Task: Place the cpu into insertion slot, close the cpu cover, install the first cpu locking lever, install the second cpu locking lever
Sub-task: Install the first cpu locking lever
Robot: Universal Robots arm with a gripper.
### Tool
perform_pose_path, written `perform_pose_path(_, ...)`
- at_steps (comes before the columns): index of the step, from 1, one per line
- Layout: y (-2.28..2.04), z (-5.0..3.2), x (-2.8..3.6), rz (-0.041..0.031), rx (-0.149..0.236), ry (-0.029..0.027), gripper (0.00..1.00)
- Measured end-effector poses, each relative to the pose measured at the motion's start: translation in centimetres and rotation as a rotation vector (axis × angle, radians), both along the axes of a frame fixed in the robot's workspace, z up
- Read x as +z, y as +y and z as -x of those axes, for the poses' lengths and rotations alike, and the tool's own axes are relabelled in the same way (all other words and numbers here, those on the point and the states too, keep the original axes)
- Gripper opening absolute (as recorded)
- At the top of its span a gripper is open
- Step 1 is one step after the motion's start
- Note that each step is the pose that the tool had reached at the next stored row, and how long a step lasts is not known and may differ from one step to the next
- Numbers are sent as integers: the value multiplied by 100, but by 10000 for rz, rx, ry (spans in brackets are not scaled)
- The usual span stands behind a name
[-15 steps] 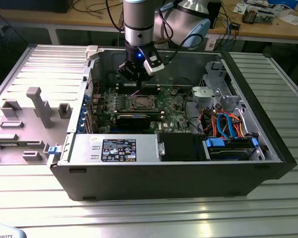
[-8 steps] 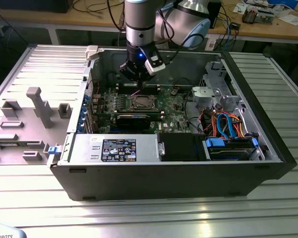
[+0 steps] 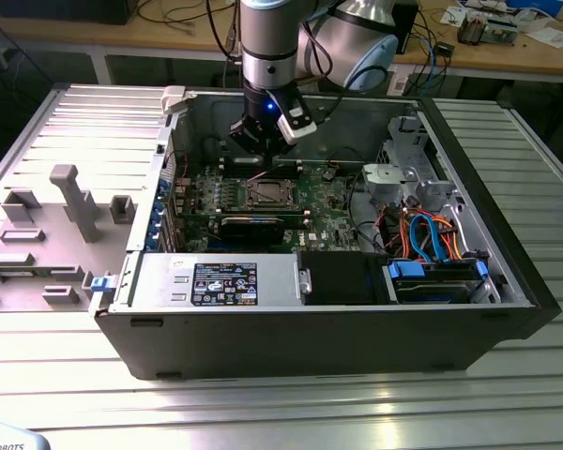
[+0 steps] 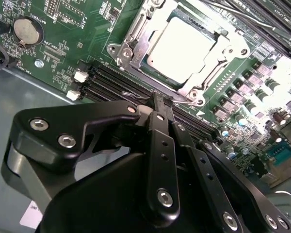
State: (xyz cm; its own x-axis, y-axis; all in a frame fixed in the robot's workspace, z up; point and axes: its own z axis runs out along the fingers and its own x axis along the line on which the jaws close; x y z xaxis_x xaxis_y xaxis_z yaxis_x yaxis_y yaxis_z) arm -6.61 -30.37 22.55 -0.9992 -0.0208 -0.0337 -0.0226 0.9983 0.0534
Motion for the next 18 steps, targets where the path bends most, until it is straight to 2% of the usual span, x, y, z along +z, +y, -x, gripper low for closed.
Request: perform_pose_path(18, 0, -144, -107, 1, 0, 0, 11)
